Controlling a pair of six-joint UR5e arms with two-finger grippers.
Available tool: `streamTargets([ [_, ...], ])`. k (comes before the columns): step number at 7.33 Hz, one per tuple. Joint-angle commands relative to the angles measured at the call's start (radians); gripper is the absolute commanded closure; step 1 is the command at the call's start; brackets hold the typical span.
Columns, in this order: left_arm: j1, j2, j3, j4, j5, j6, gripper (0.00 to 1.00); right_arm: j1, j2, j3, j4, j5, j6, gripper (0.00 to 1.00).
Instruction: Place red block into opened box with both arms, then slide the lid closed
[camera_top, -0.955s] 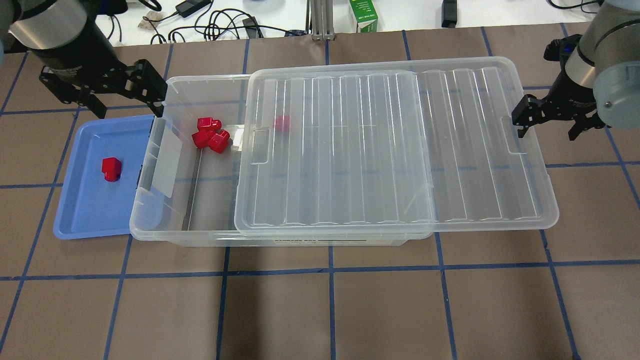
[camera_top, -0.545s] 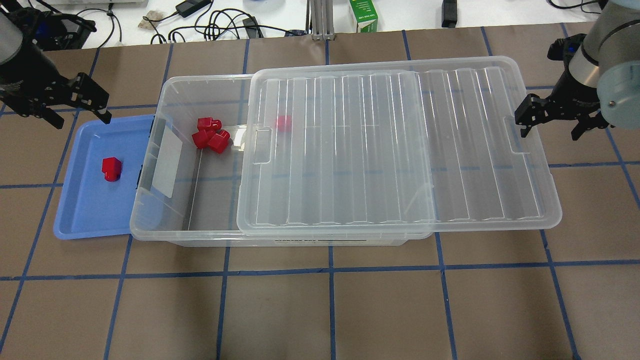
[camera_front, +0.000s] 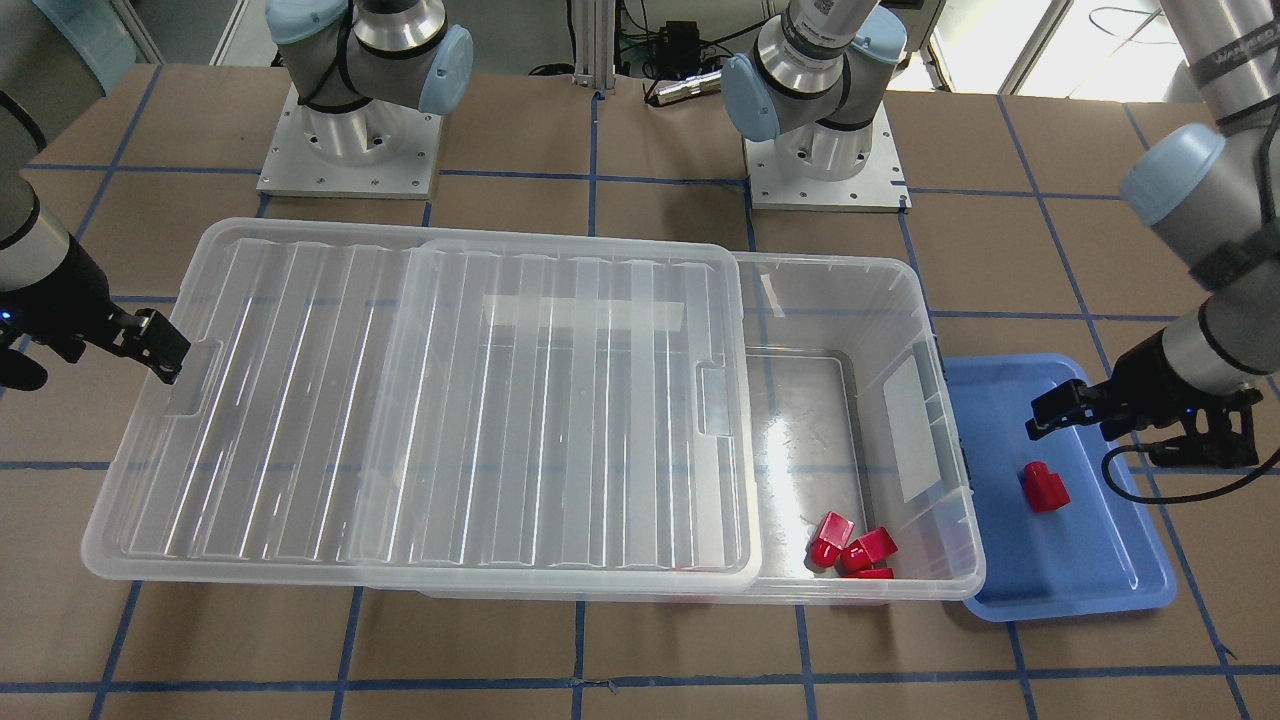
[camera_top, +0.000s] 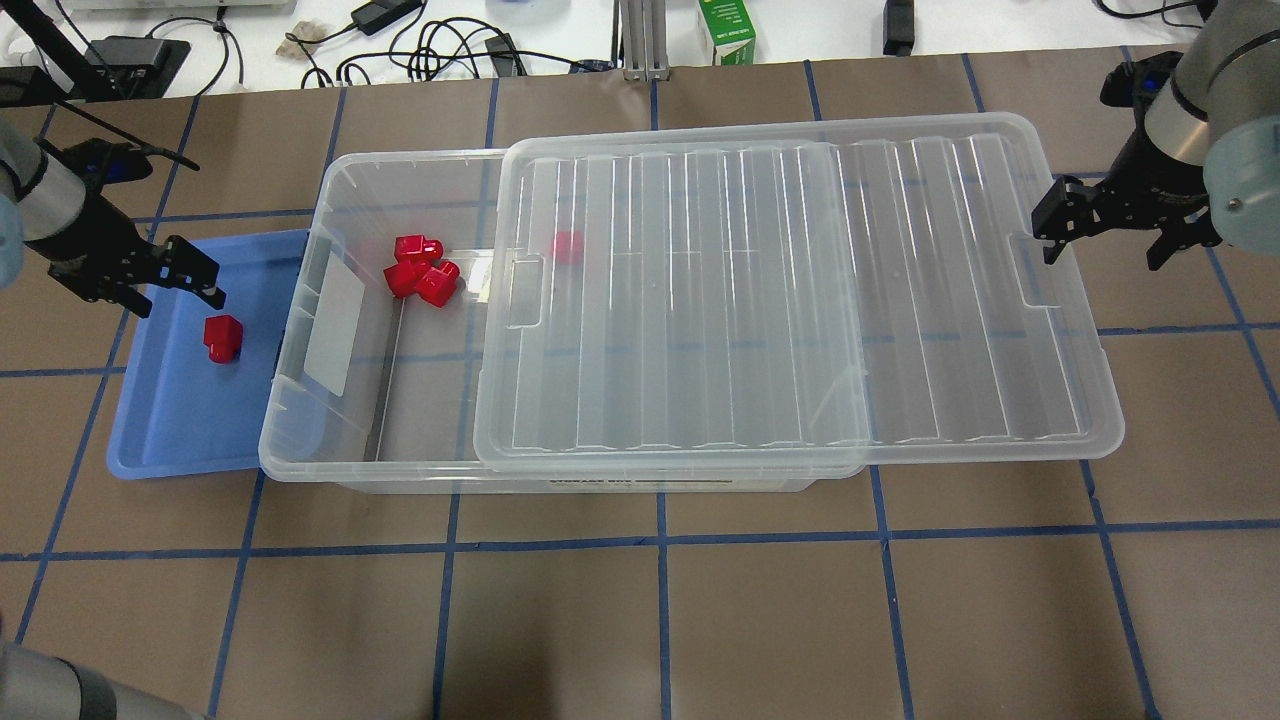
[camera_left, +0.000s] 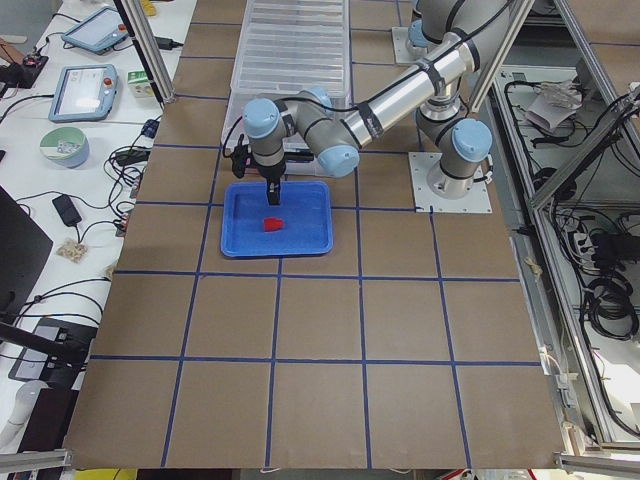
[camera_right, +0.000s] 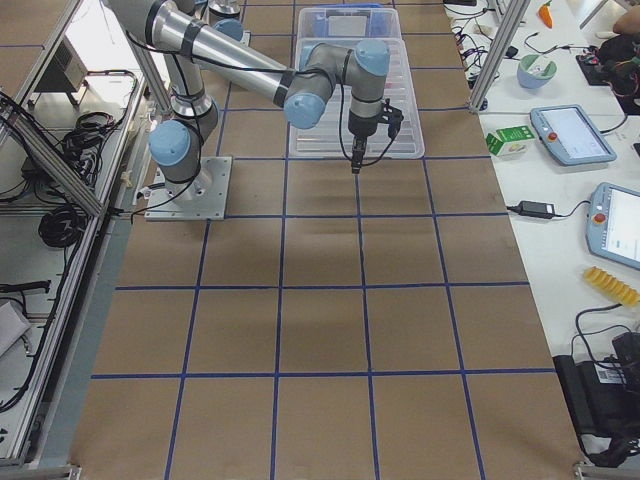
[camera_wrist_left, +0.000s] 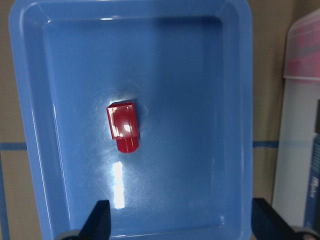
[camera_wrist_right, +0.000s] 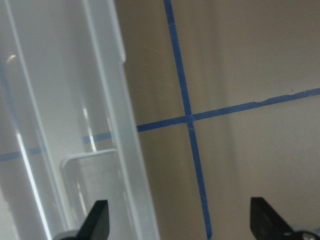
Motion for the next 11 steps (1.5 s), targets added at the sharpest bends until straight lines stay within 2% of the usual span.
streamTargets([
  [1, 0.028, -0.073, -0.058, 0.119, 0.041, 0.029, 0.00, 0.081, -0.093, -0.025, 0.038, 0.098, 0.017, 0.00],
  [2, 0.047, -0.107, -0.049, 0.123, 0.038, 0.018, 0.00, 0.170, -0.121, -0.064, 0.052, 0.108, 0.058, 0.00],
  [3, 0.045, -0.140, -0.042, 0.172, 0.032, 0.009, 0.00, 0.245, -0.126, -0.130, 0.146, 0.106, 0.148, 0.00],
  [4, 0.039, -0.157, -0.051, 0.235, 0.034, 0.009, 0.13, 0.292, -0.126, -0.198, 0.253, 0.105, 0.278, 0.00],
  [6, 0.032, -0.174, -0.045, 0.237, 0.031, 0.015, 0.68, 0.309, -0.124, -0.214, 0.306, 0.097, 0.300, 0.00],
  [7, 0.032, -0.171, -0.038, 0.237, 0.037, 0.015, 0.87, 0.309, -0.124, -0.211, 0.306, 0.097, 0.296, 0.00],
  [8, 0.030, -0.161, -0.020, 0.232, 0.034, 0.020, 0.93, 0.310, -0.124, -0.212, 0.305, 0.102, 0.290, 0.00],
  [9, 0.022, -0.153, 0.006, 0.217, 0.038, 0.020, 0.95, 0.312, -0.124, -0.212, 0.306, 0.097, 0.287, 0.00],
  [10, -0.002, -0.110, 0.053, 0.129, 0.040, 0.020, 0.95, 0.312, -0.124, -0.212, 0.306, 0.097, 0.288, 0.00],
  [11, -0.034, -0.060, 0.130, -0.038, 0.040, 0.015, 0.95, 0.312, -0.124, -0.212, 0.306, 0.097, 0.287, 0.00],
])
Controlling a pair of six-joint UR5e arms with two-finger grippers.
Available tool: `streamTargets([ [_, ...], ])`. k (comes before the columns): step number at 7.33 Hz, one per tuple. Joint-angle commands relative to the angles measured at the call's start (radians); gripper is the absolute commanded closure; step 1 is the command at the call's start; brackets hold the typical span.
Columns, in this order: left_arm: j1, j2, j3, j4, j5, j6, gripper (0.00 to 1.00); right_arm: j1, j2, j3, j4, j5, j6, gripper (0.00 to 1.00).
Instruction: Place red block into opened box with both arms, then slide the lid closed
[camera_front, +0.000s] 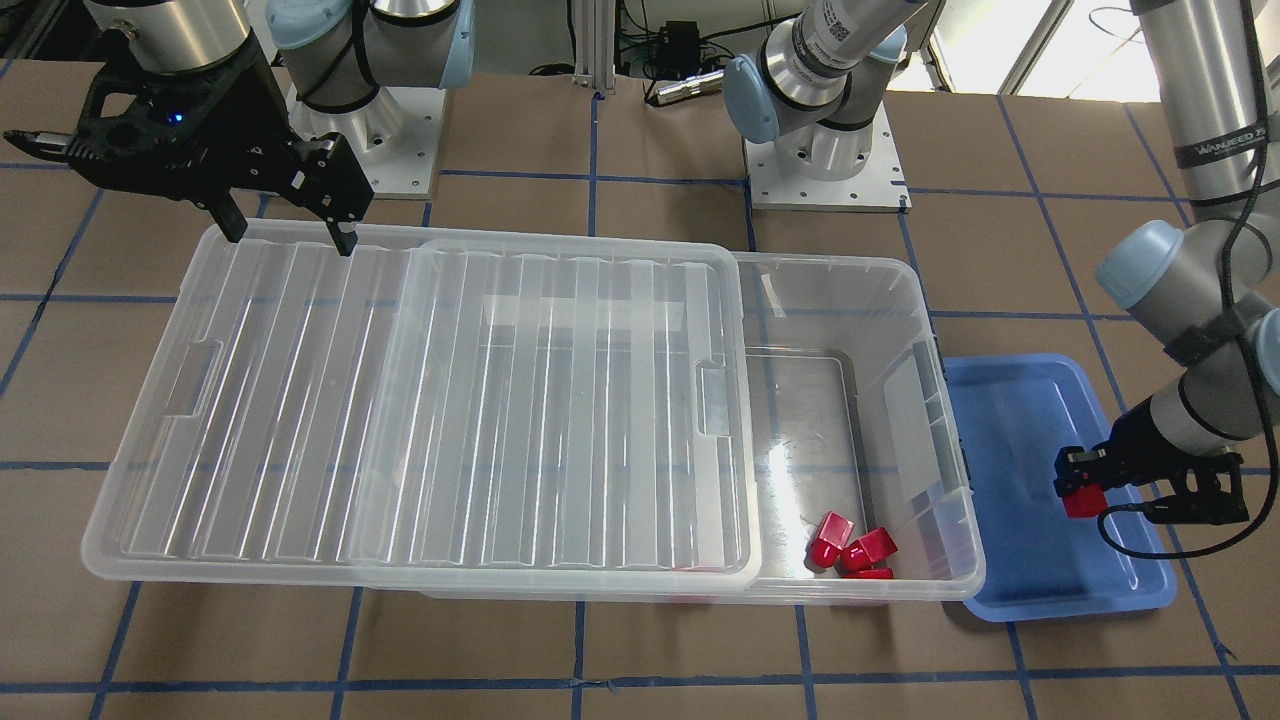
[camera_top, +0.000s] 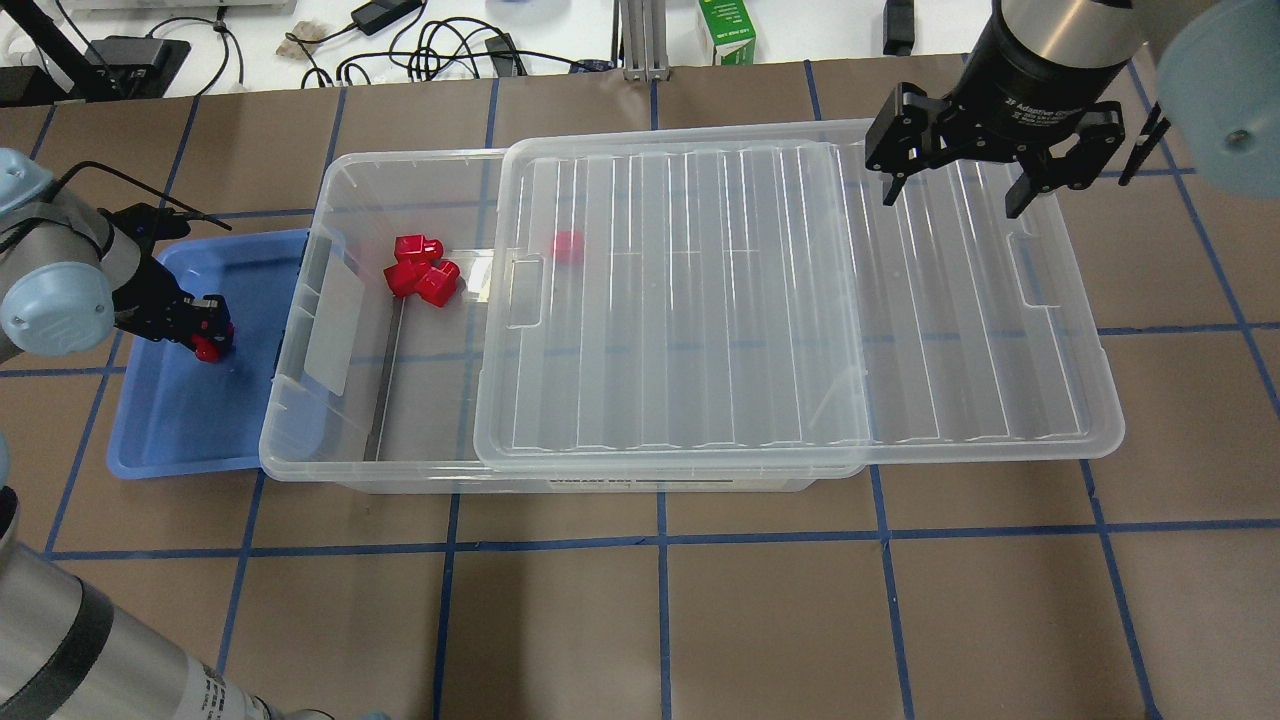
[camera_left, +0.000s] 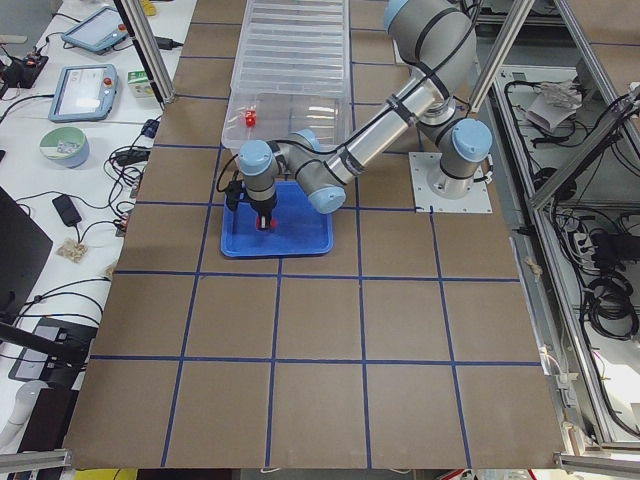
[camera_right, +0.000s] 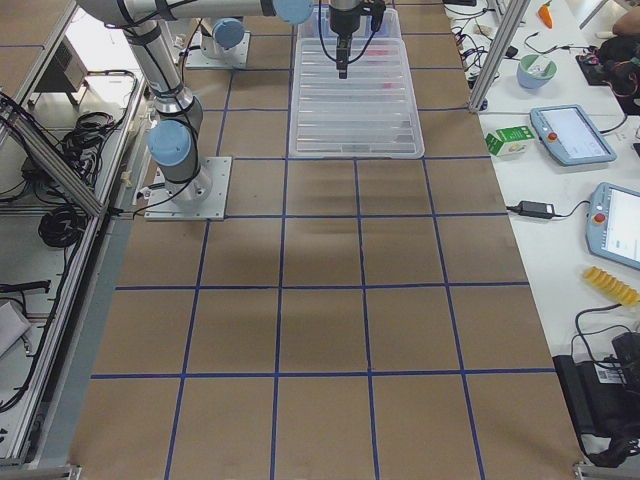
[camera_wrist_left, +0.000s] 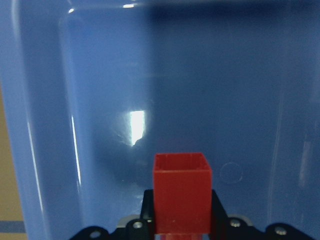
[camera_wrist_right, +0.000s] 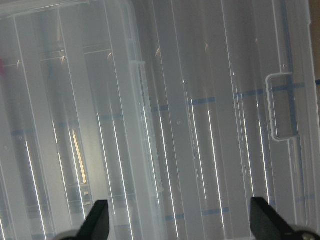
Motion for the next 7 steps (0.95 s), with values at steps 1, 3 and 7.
streamTargets([
  [1, -0.068, 0.107, 0.127, -0.265, -0.008, -0.011, 0.95, 0.000, 0.000, 0.000, 0.000, -0.002, -0.001, 0.00],
  [3, -0.115, 0.234, 0.154, -0.381, -0.019, -0.014, 0.95, 0.000, 0.000, 0.000, 0.000, -0.003, -0.001, 0.00],
  [7, -0.416, 0.287, 0.058, -0.378, -0.016, -0.355, 0.95, 0.000, 0.002, 0.000, 0.000, -0.004, -0.001, 0.00],
])
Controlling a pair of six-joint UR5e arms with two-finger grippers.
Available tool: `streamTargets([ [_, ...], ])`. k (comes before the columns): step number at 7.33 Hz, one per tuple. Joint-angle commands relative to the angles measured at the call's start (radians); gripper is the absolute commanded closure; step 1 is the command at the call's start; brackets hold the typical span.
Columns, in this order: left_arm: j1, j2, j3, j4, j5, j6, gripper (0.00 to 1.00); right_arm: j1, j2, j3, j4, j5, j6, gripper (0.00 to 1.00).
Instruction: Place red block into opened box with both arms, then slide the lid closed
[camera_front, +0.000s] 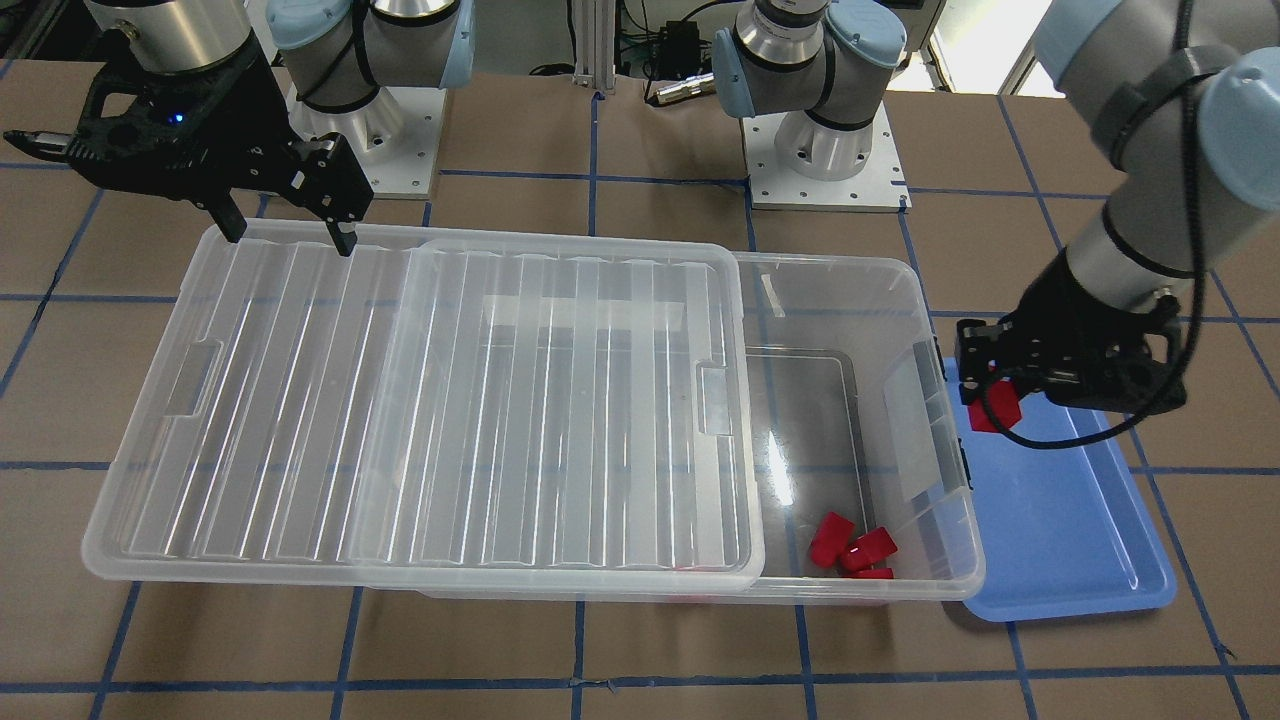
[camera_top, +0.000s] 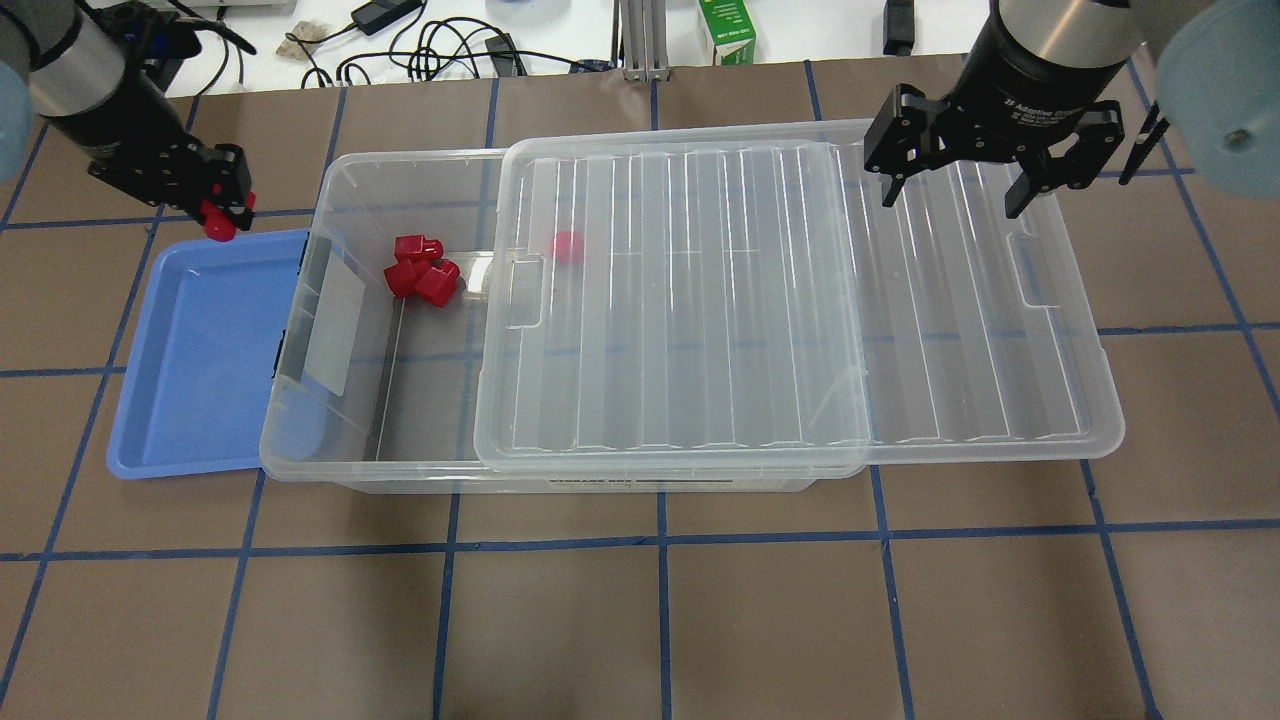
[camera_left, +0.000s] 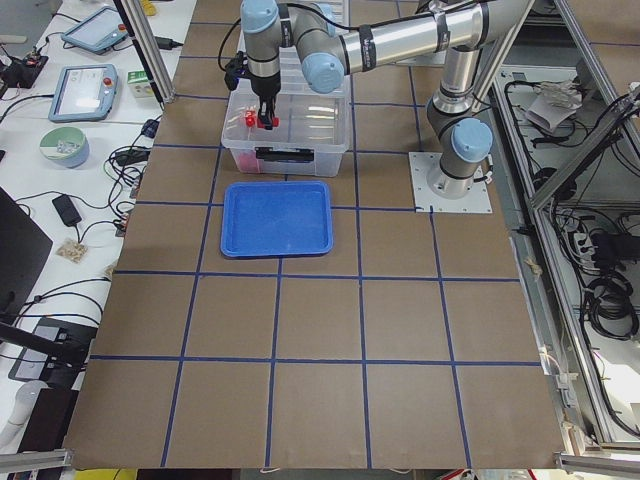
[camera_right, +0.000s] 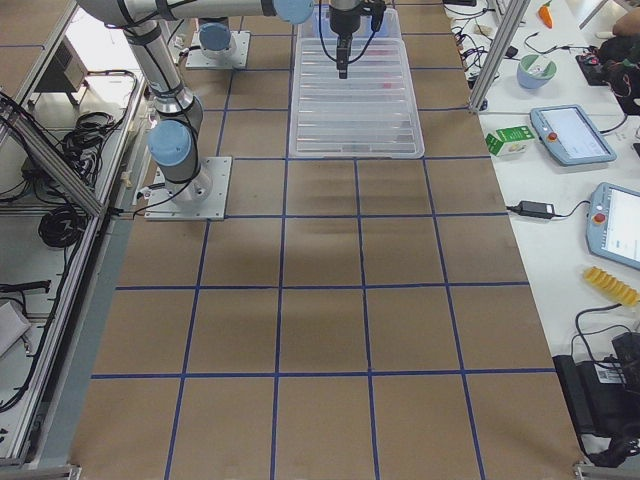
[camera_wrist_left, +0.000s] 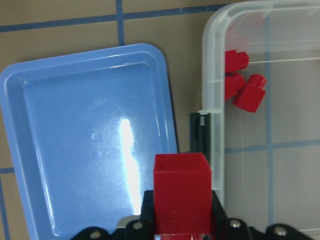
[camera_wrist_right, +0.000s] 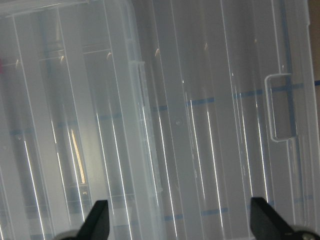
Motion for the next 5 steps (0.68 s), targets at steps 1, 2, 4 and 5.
streamTargets([
  [1, -0.081, -0.013, -0.116, 0.012, -0.006, -0.153, 0.95, 0.000, 0.000, 0.001, 0.000, 0.000, -0.002, 0.00],
  [2, -0.084, -0.009, -0.190, 0.073, -0.009, -0.158, 0.95, 0.000, 0.002, -0.007, -0.002, 0.001, 0.000, 0.00],
  [4, -0.098, -0.022, -0.244, 0.155, -0.009, -0.184, 0.95, -0.001, 0.000, -0.004, 0.000, 0.001, -0.002, 0.00],
  [5, -0.128, -0.026, -0.258, 0.184, -0.006, -0.213, 0.95, -0.002, 0.002, -0.005, 0.000, 0.001, -0.002, 0.00],
])
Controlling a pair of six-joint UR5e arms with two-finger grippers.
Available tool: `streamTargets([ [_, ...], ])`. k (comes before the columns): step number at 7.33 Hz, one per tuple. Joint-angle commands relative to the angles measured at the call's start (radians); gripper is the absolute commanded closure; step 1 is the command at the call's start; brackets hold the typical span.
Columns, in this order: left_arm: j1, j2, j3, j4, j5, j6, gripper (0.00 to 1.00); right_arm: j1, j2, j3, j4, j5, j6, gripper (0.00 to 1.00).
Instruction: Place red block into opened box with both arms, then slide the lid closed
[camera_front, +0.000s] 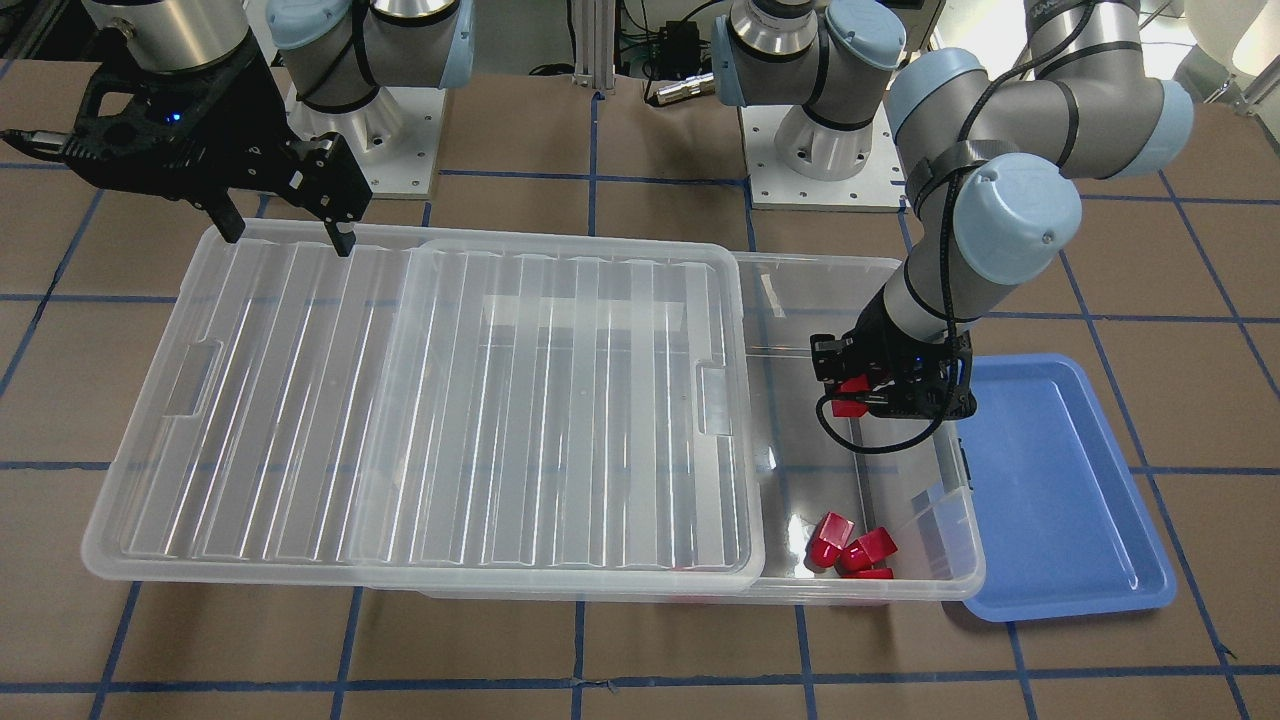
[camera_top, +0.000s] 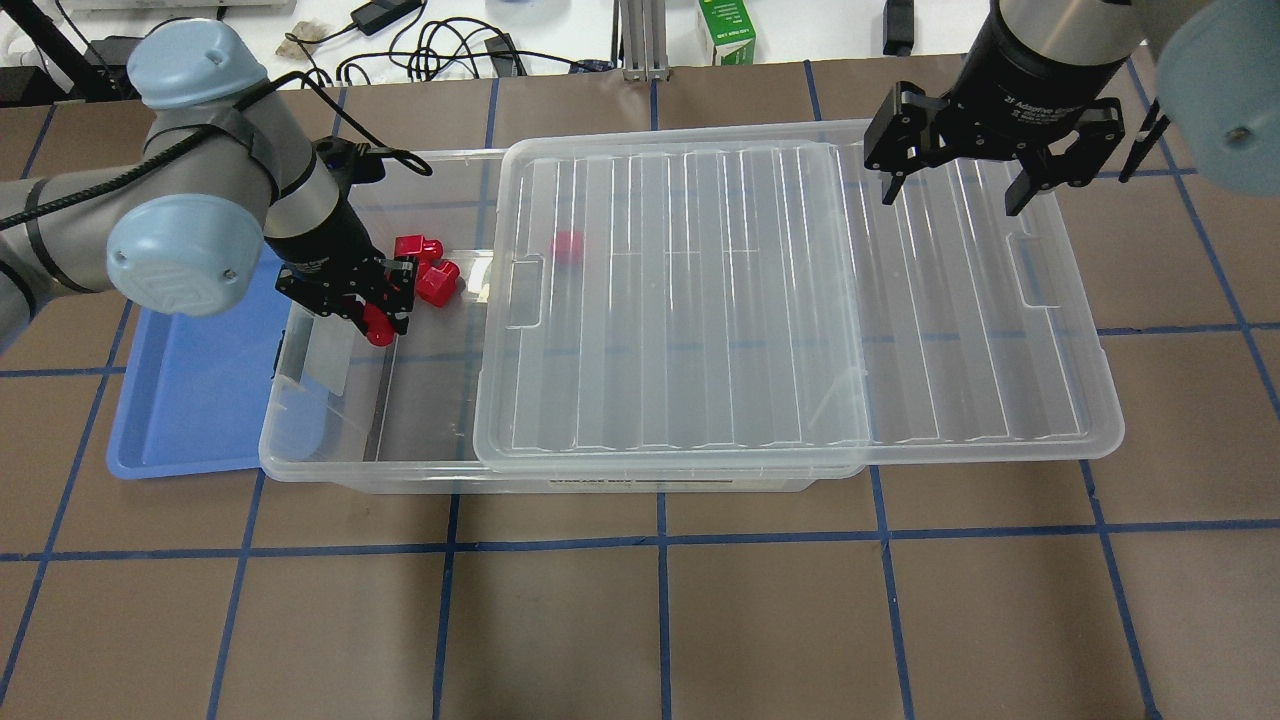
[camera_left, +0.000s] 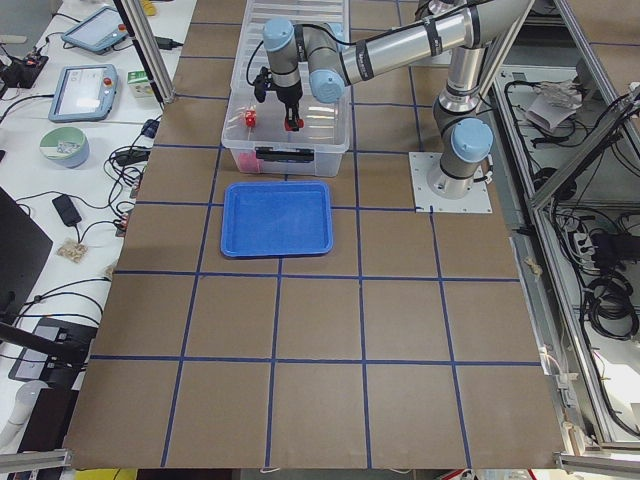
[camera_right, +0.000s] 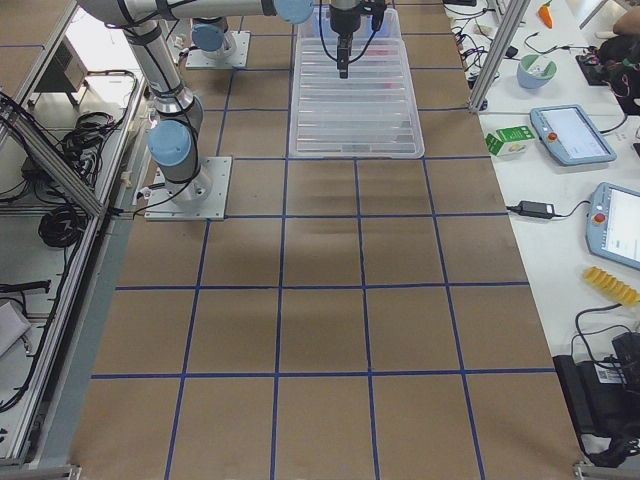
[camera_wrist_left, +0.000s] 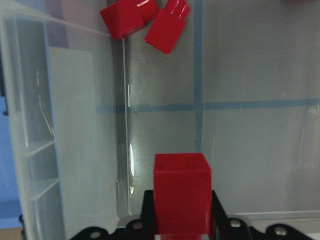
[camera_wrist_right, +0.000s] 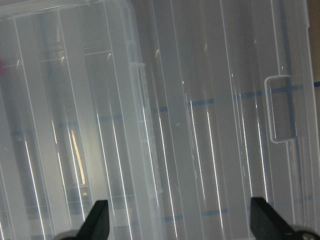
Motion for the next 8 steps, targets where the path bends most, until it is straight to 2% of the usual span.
streamTargets([
  [1, -0.033, -0.022, -0.038, 0.075, 0.002, -0.038, 0.95, -0.001, 0.001, -0.003, 0.001, -0.001, -0.001, 0.00],
  [3, -0.031, -0.041, -0.079, 0.122, 0.005, -0.038, 0.95, -0.011, 0.002, -0.006, 0.033, 0.000, -0.001, 0.00],
  [5, -0.031, -0.071, -0.125, 0.241, 0.000, -0.068, 0.95, -0.022, 0.002, -0.010, 0.028, -0.006, -0.007, 0.00],
  [7, -0.030, -0.099, -0.142, 0.246, 0.000, -0.071, 0.93, -0.036, 0.005, -0.022, 0.014, -0.059, -0.133, 0.00],
  [8, -0.030, -0.110, -0.145, 0.244, -0.001, -0.068, 0.79, -0.089, 0.005, -0.023, 0.019, -0.055, -0.151, 0.00],
])
